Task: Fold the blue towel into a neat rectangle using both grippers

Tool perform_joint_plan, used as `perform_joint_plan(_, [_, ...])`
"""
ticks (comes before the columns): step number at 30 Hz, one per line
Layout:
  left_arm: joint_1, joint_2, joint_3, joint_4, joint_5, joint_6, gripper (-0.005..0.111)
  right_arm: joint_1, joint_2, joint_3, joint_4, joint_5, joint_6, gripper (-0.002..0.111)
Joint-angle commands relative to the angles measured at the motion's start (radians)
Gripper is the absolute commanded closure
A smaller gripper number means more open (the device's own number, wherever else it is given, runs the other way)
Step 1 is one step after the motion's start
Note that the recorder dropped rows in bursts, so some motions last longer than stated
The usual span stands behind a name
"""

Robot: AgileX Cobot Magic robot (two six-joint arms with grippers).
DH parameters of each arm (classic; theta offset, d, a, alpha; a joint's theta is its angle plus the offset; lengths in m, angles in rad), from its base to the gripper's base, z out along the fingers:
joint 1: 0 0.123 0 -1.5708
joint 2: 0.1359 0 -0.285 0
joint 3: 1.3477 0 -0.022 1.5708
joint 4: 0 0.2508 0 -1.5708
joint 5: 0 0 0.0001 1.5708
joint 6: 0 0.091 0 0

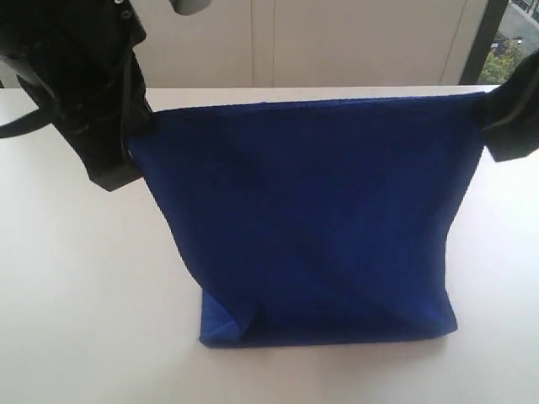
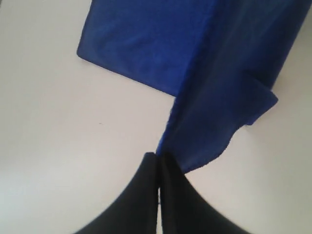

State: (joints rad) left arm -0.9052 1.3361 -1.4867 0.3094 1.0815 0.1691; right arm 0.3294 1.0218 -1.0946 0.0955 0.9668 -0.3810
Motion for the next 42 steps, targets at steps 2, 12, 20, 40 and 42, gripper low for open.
perform_joint_plan(2, [-0.004, -0.008, 0.007, 0.058, -0.083, 0.066, 0.107, 0.0, 0.022, 0.002, -0.054, -0.073, 0.001, 0.108])
perform_joint_plan(12, [0.029, 0.123, 0.007, 0.239, -0.224, 0.032, 0.107, 0.0, 0.136, 0.002, -0.136, -0.165, 0.075, 0.108])
perform_joint_plan(20, [0.122, 0.166, 0.007, 0.232, -0.331, 0.048, 0.107, -0.001, 0.215, -0.026, -0.219, -0.249, 0.155, 0.108])
perform_joint_plan(40, [0.197, 0.289, 0.007, 0.276, -0.518, 0.047, 0.107, -0.001, 0.381, -0.079, -0.41, -0.359, 0.307, 0.108])
perform_joint_plan(42, [0.209, 0.298, 0.007, 0.276, -0.538, 0.045, 0.107, -0.001, 0.389, -0.079, -0.41, -0.385, 0.309, 0.108])
